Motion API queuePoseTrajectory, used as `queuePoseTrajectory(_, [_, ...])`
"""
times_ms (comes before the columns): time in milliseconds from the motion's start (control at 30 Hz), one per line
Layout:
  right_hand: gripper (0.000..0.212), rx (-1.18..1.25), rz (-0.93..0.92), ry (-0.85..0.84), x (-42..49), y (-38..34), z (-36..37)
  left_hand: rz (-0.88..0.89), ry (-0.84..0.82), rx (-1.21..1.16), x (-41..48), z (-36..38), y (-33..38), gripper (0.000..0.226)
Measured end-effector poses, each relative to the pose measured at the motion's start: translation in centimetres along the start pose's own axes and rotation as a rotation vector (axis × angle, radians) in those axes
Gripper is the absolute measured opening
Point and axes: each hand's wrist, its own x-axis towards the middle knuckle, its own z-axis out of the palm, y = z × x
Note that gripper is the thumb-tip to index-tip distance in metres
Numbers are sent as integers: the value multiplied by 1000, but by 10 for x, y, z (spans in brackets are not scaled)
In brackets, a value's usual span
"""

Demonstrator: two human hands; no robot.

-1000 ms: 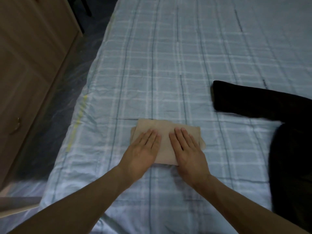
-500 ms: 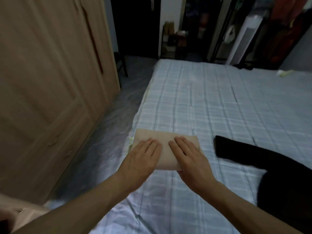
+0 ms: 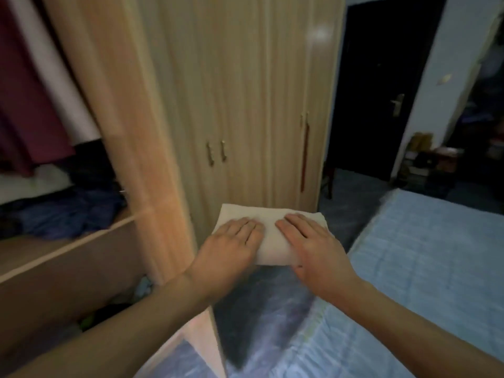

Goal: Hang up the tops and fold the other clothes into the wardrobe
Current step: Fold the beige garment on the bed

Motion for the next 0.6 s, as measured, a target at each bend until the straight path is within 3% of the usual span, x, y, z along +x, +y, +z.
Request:
queuePoseTrajectory(300, [78, 298, -348, 26, 92, -134, 30, -364, -236, 179, -118, -95, -84, 59])
queuePoseTrajectory(600, [85, 413, -664, 3, 156, -301, 67, -631, -218, 281, -263, -133, -156, 58])
